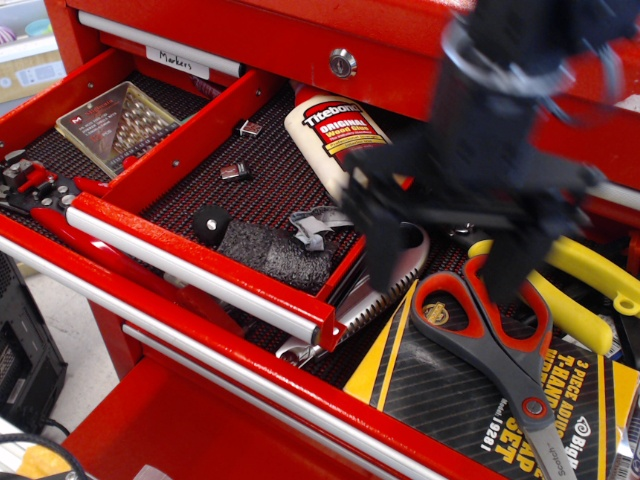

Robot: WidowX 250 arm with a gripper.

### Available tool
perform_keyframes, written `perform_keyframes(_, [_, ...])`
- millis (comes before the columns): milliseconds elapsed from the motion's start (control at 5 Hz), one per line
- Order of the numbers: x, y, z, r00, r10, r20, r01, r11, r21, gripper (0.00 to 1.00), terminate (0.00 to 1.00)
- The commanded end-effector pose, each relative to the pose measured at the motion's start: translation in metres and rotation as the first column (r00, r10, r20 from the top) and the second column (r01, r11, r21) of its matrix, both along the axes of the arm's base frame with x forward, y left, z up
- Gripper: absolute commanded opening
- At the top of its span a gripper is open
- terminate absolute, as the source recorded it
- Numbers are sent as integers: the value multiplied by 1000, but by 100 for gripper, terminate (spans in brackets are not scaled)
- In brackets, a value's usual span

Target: Pick up scissors and put into drawer

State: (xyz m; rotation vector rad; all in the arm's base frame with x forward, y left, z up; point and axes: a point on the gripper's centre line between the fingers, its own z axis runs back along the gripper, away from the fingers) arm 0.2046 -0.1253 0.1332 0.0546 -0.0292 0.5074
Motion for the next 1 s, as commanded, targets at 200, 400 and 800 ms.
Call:
perform_keyframes(200, [21,-33,-31,999,27,46,-25,998,-54,100,0])
perform_keyframes(400, [24,-38,-38,999,-25,48,28,998,-54,100,0])
perform_keyframes(800, [20,-41,-52,997,-3,71,8,998,-66,100,0])
